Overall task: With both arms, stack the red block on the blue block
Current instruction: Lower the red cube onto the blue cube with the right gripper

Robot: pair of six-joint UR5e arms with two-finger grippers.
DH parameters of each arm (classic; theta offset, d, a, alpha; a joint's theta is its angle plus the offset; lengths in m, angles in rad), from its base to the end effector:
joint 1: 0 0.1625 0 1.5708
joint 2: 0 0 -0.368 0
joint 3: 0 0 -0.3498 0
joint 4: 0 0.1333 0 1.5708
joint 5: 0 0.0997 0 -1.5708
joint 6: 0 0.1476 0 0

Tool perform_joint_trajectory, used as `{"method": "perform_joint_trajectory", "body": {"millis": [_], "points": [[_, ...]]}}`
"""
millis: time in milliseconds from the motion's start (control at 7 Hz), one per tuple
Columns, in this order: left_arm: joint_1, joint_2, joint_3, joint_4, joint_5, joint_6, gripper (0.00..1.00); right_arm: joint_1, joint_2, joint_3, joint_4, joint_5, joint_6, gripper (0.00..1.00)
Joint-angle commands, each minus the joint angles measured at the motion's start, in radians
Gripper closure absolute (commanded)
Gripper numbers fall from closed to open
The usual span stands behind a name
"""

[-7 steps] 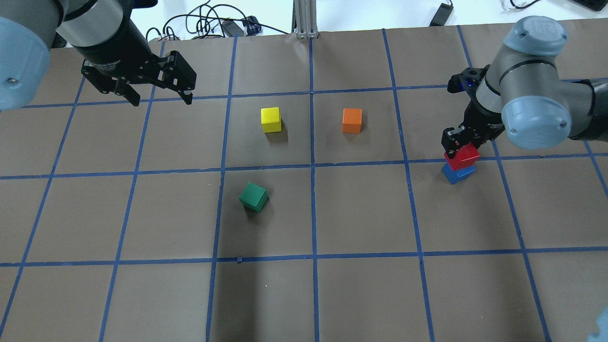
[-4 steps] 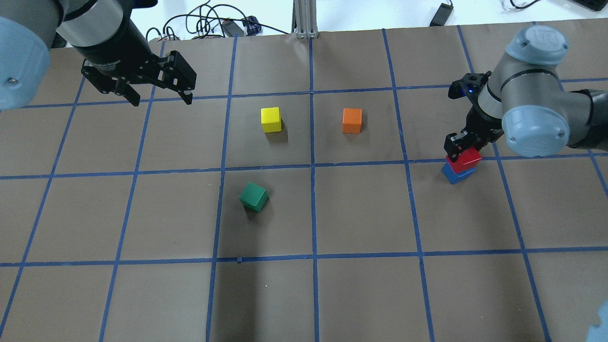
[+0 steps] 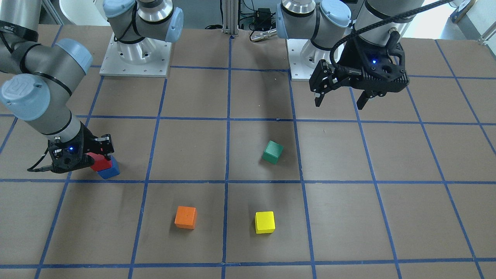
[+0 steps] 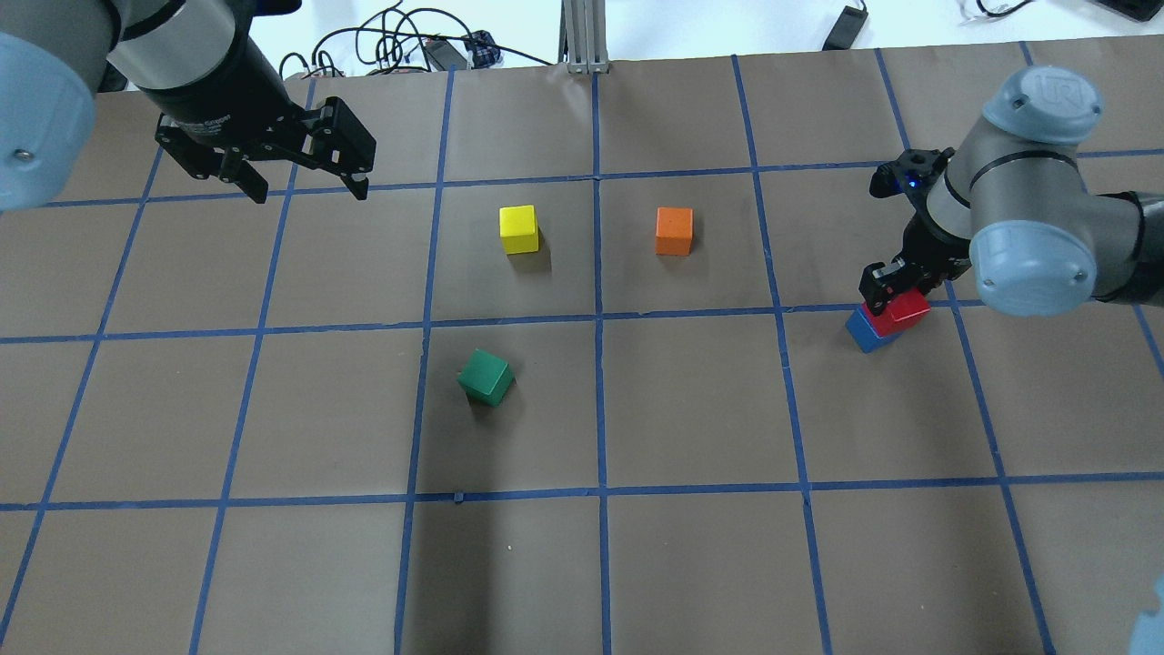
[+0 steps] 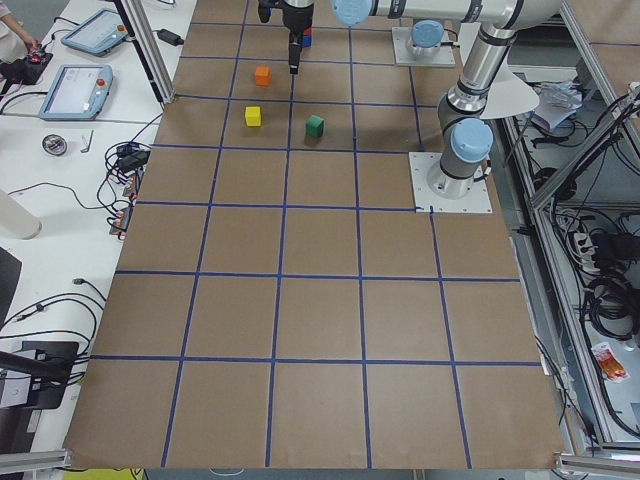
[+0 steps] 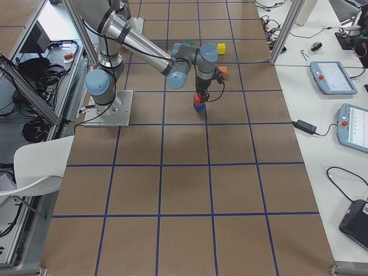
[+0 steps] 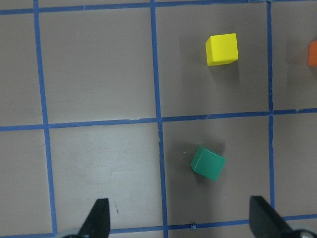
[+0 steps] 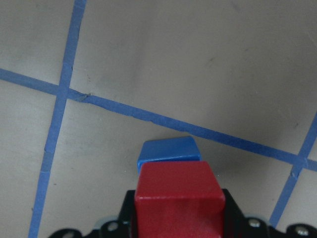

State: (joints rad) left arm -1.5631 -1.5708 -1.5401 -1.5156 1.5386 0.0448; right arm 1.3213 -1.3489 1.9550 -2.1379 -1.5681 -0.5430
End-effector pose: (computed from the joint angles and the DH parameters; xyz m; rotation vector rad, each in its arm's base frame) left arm -0.1345 -0.4627 0.4028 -0.0598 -3.1082 0.1348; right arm 0.0154 -0.4810 0.1708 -0.4567 3.0900 0.0546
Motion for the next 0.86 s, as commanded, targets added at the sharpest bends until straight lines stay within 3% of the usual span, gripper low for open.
{"method": "perform_joint_trajectory", "body": {"millis": [0, 286, 429, 571, 714], "points": [[0.000, 0.000, 0.000, 0.000, 0.000, 0.000, 0.00, -0.001, 0.001, 0.002, 0.000, 0.002, -0.002, 1.00], [0.000, 0.000, 0.000, 0.000, 0.000, 0.000, 0.00, -0.001, 0.002, 0.001, -0.002, 0.008, 0.000, 1.00], [0.000, 0.000, 0.000, 0.000, -0.002, 0.000, 0.00, -0.001, 0.001, -0.001, -0.002, 0.010, -0.002, 0.94], [0.000, 0.000, 0.000, 0.000, 0.000, 0.000, 0.00, -0.001, 0.004, 0.001, -0.014, 0.010, -0.003, 0.74], [0.000, -0.001, 0.000, 0.000, 0.000, 0.001, 0.00, -0.001, 0.005, 0.004, -0.028, 0.011, 0.004, 0.13]]}}
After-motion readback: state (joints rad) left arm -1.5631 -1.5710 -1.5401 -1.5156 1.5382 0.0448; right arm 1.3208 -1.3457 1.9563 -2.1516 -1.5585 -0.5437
